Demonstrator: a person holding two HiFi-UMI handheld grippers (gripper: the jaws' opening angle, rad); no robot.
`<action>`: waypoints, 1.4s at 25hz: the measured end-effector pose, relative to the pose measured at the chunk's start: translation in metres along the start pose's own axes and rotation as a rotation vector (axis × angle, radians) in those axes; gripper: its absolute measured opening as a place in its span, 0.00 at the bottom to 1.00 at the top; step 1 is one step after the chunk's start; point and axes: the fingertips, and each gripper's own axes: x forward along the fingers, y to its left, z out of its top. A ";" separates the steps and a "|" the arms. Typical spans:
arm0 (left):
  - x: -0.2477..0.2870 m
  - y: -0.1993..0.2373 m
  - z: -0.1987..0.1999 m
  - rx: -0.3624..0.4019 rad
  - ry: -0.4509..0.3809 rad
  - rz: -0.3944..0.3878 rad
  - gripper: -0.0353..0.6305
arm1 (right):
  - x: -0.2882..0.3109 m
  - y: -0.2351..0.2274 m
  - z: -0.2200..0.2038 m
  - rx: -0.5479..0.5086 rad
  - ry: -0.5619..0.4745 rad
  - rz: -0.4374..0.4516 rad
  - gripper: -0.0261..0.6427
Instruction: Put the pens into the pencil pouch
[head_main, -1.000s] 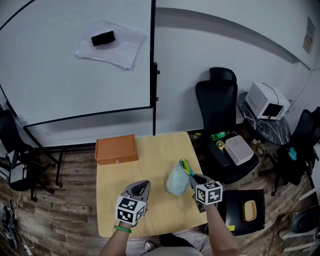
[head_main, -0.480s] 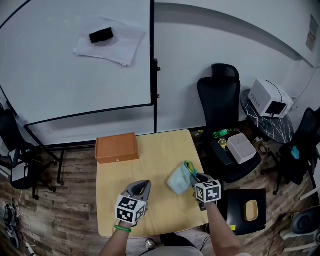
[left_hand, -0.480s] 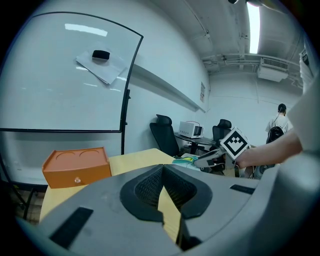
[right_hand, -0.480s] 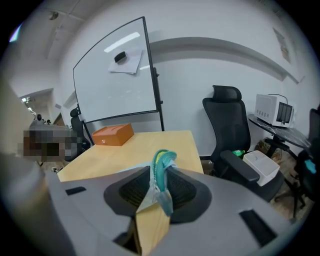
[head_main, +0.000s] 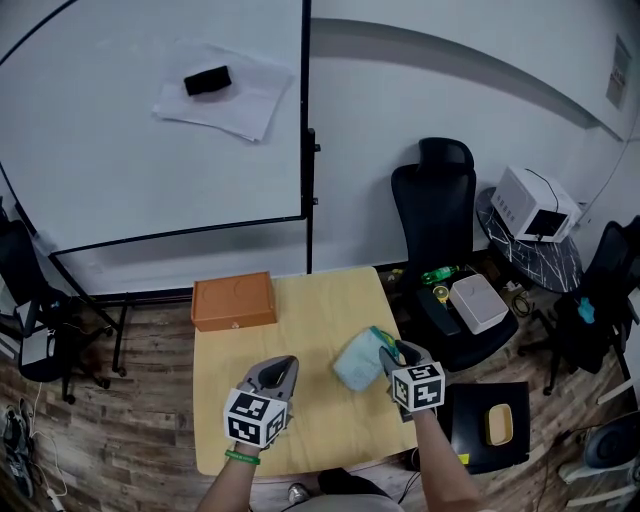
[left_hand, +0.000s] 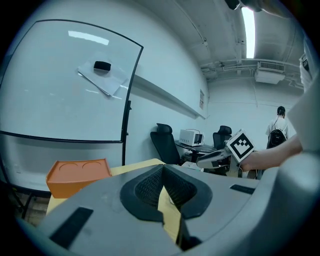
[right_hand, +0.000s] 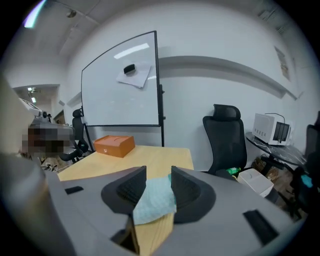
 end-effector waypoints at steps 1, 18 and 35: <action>-0.002 0.001 0.005 0.002 -0.013 0.006 0.07 | -0.003 0.002 0.009 -0.004 -0.025 0.001 0.27; -0.065 0.038 0.115 0.091 -0.298 0.223 0.07 | -0.085 0.055 0.148 -0.108 -0.492 0.042 0.04; -0.080 0.047 0.115 0.090 -0.304 0.254 0.07 | -0.082 0.068 0.149 -0.126 -0.469 0.060 0.04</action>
